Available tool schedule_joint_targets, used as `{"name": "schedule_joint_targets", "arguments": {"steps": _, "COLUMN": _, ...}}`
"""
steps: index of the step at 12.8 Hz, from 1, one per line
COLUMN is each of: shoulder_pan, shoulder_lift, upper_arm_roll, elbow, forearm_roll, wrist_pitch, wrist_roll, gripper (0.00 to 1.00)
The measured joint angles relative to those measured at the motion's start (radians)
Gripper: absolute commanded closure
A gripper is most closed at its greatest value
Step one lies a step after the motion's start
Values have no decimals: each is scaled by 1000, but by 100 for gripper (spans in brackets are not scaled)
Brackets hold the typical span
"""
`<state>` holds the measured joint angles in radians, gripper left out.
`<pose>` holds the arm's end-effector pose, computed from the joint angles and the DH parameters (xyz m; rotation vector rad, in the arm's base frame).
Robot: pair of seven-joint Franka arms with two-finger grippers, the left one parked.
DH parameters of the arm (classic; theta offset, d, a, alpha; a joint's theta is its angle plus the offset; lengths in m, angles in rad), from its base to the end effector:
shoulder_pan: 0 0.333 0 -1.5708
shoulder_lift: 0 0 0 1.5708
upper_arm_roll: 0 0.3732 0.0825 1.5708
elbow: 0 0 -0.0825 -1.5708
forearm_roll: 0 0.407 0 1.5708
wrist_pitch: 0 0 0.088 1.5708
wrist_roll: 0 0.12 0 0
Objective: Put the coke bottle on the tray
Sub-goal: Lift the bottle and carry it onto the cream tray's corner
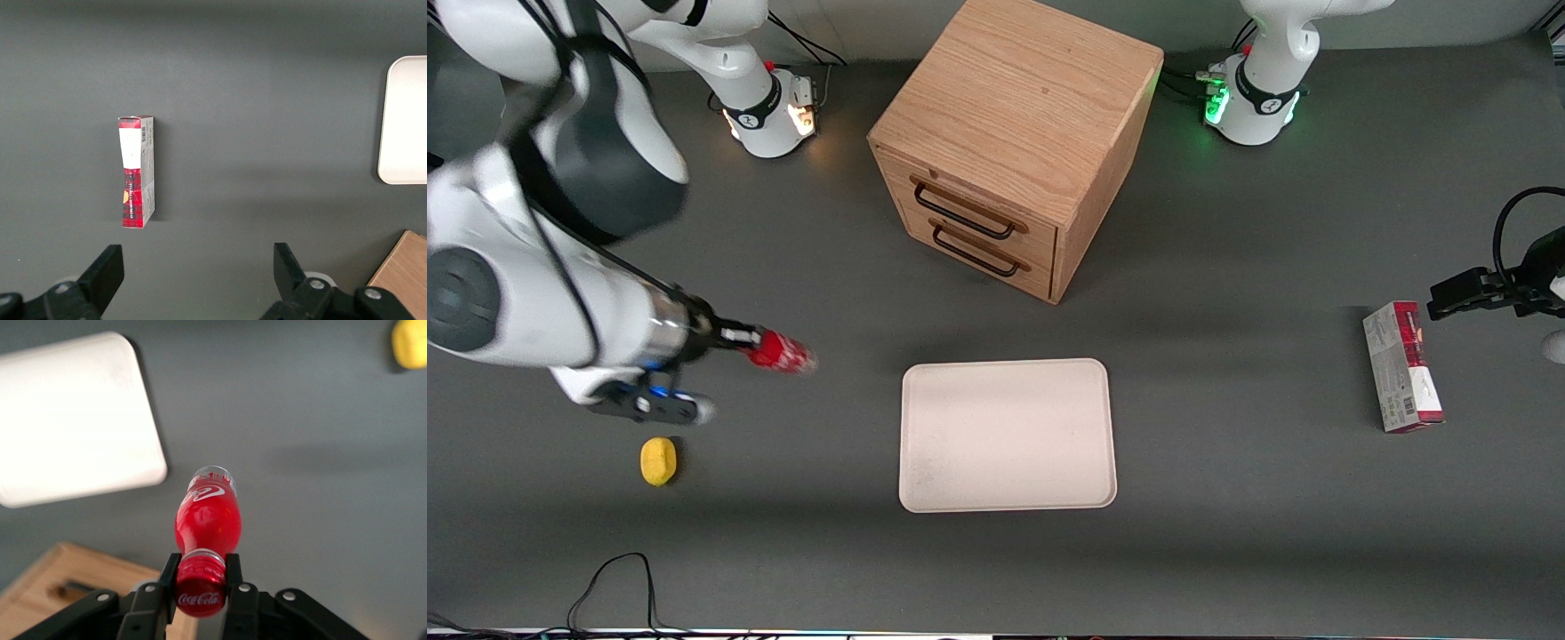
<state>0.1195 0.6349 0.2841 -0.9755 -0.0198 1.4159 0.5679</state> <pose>0.7233 0.2266 0.5277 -3.0526 0.3127 0.3416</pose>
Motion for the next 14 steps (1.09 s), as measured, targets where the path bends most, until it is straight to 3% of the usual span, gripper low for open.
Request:
{"name": "schedule_joint_targets", "arguments": {"steps": 5, "shoulder_pan": 134, "shoulder_lift": 214, "upper_arm_roll": -2, "elbow": 34, "forearm_roll": -107, "wrist_pitch": 345, "wrist_roll": 284, "gripper": 100}}
{"name": "schedule_joint_targets", "arguments": {"steps": 14, "shoulder_pan": 156, "shoulder_lift": 320, "upper_arm_roll": -6, "elbow": 86, "forearm_roll": -127, "wrist_pitch": 528, "wrist_roll": 411, "gripper": 100}}
